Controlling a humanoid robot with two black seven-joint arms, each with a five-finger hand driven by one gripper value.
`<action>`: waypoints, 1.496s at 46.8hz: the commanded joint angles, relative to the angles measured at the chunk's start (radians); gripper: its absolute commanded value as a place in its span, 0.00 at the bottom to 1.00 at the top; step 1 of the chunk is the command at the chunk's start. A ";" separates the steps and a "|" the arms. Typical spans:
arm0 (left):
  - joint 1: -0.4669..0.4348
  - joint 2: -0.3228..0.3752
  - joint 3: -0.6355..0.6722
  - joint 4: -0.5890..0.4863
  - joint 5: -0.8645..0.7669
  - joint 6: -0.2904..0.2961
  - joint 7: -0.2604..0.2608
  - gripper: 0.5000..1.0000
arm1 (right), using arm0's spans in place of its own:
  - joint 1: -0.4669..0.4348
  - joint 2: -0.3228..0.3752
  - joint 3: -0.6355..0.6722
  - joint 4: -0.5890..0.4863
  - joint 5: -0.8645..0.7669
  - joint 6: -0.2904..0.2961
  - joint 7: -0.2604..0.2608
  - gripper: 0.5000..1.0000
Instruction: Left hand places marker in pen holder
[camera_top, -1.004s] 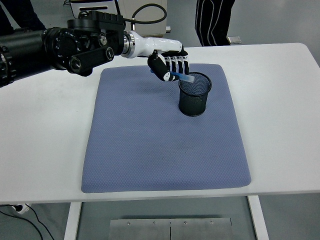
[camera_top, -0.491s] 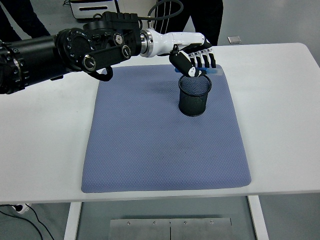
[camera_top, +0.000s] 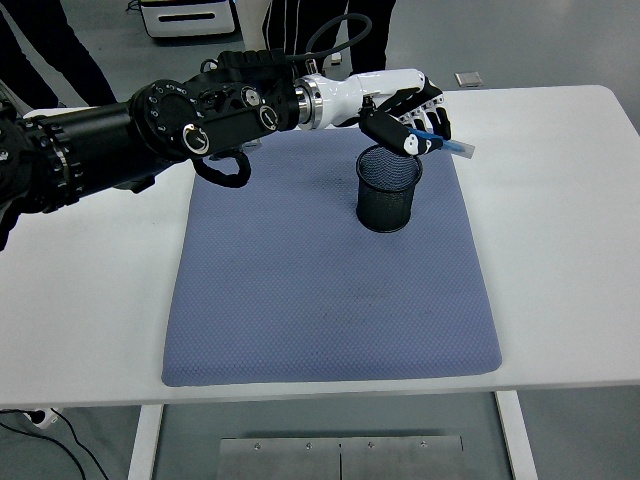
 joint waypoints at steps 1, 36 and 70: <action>0.003 0.001 0.000 0.001 -0.006 -0.001 0.000 0.00 | 0.000 0.000 0.000 0.000 0.000 0.000 0.000 1.00; 0.137 0.003 -0.101 0.015 -0.128 0.010 -0.038 0.00 | 0.000 0.000 0.000 0.000 0.000 0.000 0.000 1.00; 0.223 0.000 -0.166 0.085 -0.200 0.029 -0.072 0.08 | 0.000 0.000 0.000 0.000 0.000 0.000 -0.001 1.00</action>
